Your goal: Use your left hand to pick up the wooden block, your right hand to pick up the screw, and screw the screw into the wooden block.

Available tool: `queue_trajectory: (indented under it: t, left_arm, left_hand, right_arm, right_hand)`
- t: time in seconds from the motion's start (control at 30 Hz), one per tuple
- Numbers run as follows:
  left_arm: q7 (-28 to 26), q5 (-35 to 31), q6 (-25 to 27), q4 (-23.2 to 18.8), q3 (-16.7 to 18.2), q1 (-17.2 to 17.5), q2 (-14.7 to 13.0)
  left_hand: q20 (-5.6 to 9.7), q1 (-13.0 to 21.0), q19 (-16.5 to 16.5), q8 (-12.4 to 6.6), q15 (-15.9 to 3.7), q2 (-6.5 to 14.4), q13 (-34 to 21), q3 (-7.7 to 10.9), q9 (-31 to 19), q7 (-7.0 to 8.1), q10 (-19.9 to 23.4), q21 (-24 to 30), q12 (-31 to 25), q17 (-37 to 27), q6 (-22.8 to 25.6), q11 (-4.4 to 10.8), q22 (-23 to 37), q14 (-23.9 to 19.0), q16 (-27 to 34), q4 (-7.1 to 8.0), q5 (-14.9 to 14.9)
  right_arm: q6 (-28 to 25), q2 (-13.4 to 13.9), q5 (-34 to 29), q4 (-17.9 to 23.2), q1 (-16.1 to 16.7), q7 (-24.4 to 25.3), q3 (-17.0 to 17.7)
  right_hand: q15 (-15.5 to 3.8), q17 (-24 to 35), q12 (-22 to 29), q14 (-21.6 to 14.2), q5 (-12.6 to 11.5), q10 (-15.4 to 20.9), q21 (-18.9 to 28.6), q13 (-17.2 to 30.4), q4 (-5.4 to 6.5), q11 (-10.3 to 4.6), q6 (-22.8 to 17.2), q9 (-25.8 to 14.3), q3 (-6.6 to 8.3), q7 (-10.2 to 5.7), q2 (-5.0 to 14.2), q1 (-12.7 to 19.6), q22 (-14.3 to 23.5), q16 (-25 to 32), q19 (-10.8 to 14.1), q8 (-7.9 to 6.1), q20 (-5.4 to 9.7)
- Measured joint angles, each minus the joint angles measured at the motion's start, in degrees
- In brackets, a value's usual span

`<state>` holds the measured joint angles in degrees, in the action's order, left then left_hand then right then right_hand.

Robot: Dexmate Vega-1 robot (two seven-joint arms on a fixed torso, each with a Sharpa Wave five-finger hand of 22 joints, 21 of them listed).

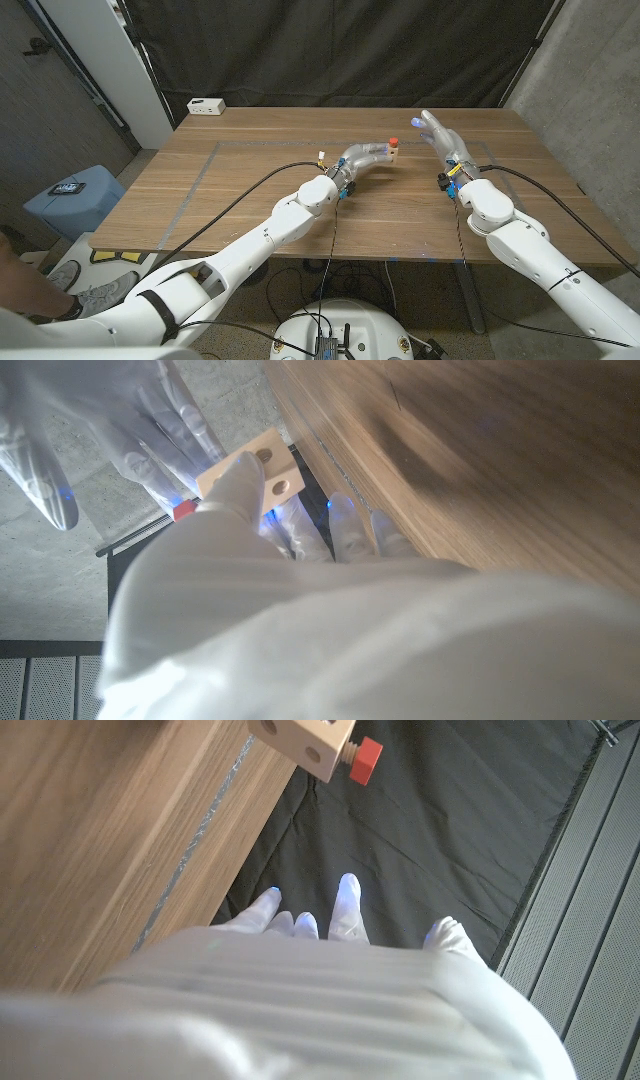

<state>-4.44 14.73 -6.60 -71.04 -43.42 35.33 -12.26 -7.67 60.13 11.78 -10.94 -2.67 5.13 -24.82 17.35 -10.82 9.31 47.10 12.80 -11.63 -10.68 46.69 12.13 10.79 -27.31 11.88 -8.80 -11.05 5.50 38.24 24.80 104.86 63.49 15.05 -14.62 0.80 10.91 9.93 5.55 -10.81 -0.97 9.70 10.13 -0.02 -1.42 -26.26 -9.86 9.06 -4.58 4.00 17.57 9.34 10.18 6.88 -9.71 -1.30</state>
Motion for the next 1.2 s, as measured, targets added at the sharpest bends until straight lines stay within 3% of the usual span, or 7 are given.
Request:
queue_trajectory:
  t: [0.17,0.27,0.57,1.2]
  left_arm:
    - [0.0,0.0,0.2,-0.1,-0.1,0.0,-0.1]
    - [0.0,-0.1,0.3,-0.2,-0.1,0.0,-0.1]
    - [0.1,-0.1,0.9,-0.3,-0.2,0.0,-0.1]
    - [0.1,0.1,1.2,0.1,-0.4,-0.2,0.3]
  left_hand:
    - [0.00,0.0,0.0,0.05,0.00,0.0,0.0,0.00,0.0,0.01,0.0,0.0,0.1,0.0,0.0,0.00,0.0,0.0,0.0,0.00,0.0]
    - [0.00,0.0,0.0,-0.11,0.00,0.0,0.0,-0.01,0.0,0.01,0.0,0.0,0.1,0.0,0.0,0.00,0.0,0.0,0.0,-0.01,0.0]
    - [0.00,0.0,0.0,-0.11,0.00,0.0,0.0,-0.03,0.0,0.02,0.0,0.0,-0.1,0.0,0.0,-0.02,0.0,0.0,0.0,-0.03,0.1]
    - [0.00,0.0,0.0,-0.06,0.00,0.0,0.0,-0.12,0.1,-0.28,-0.1,0.0,-0.1,0.0,-0.3,-0.04,0.0,0.0,0.0,-0.12,0.1]
  right_arm:
    - [1.2,-0.4,1.4,-0.7,0.0,-0.7,-0.4]
    - [1.6,-0.5,2.3,-0.9,0.1,-1.2,-0.5]
    - [2.2,-0.7,4.2,-1.6,0.0,-2.4,-1.4]
    - [2.2,-0.3,6.1,-1.0,0.3,-2.9,-2.3]
  right_hand:
    - [1.81,0.0,0.0,2.7,0.0,-2.7,0.0,0.0,0.56,0.70,2.5,0.0,-0.57,-0.51,0.06,-1.5,0.2,0.0,-2.5,0.00,-1.08]
    - [2.15,0.0,0.0,4.1,0.0,-4.0,0.0,0.0,0.79,0.91,3.8,0.0,-0.79,0.18,0.10,-2.2,0.2,0.0,-3.8,0.00,-1.07]
    - [3.24,0.2,0.0,4.3,-0.2,-7.5,0.3,0.0,1.50,3.40,5.5,0.0,-1.50,0.49,0.22,-4.3,0.1,0.0,-5.4,0.00,-2.10]
    - [5.05,0.2,0.0,4.3,-0.5,-8.8,0.3,0.0,1.97,3.47,6.9,0.0,-1.98,-0.85,0.31,-5.7,0.1,0.0,-7.7,0.00,-3.21]
